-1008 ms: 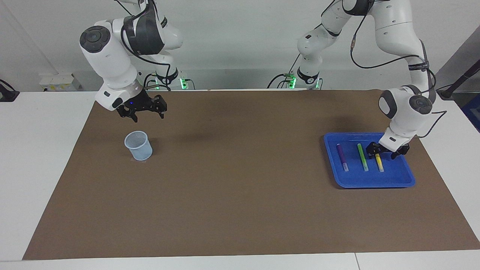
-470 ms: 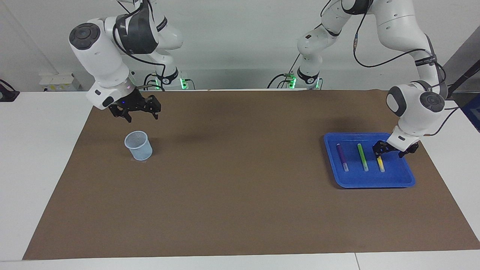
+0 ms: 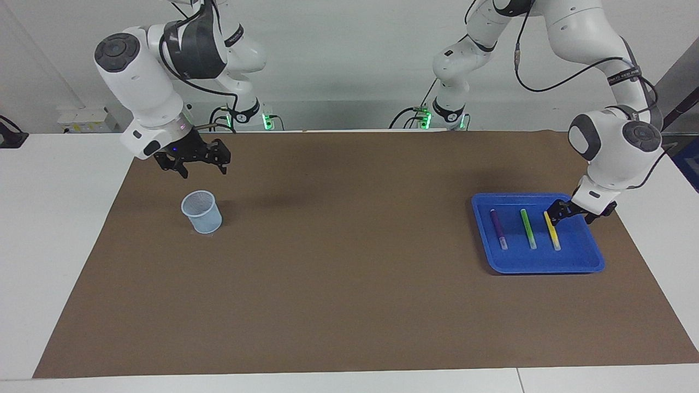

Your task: Right arm passes pens to left for tray arrangement

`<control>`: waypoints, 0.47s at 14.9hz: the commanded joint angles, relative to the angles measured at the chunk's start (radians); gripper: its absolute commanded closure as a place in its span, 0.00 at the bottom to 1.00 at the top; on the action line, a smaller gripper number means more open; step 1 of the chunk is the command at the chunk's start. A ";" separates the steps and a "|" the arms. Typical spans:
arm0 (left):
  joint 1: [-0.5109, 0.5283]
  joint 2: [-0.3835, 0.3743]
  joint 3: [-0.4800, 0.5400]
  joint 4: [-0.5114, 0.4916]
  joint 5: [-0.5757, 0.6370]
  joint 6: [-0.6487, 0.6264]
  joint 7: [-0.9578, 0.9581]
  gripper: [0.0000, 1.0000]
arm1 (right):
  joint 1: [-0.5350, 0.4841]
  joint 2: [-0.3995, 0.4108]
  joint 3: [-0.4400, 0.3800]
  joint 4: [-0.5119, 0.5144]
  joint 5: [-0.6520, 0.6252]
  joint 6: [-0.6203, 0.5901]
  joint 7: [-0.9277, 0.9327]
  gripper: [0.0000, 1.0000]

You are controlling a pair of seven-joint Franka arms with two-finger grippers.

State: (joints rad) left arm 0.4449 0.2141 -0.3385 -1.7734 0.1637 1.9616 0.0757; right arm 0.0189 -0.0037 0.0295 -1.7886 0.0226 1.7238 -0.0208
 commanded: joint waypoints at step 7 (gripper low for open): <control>-0.152 -0.045 0.007 0.244 -0.147 -0.320 -0.274 0.00 | -0.004 0.002 -0.014 0.107 -0.023 -0.109 0.019 0.00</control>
State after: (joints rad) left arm 0.3056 0.1894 -0.3433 -1.5587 0.0620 1.6837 -0.1780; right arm 0.0187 -0.0050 0.0133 -1.6980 0.0197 1.6365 -0.0207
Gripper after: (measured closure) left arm 0.000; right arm 0.000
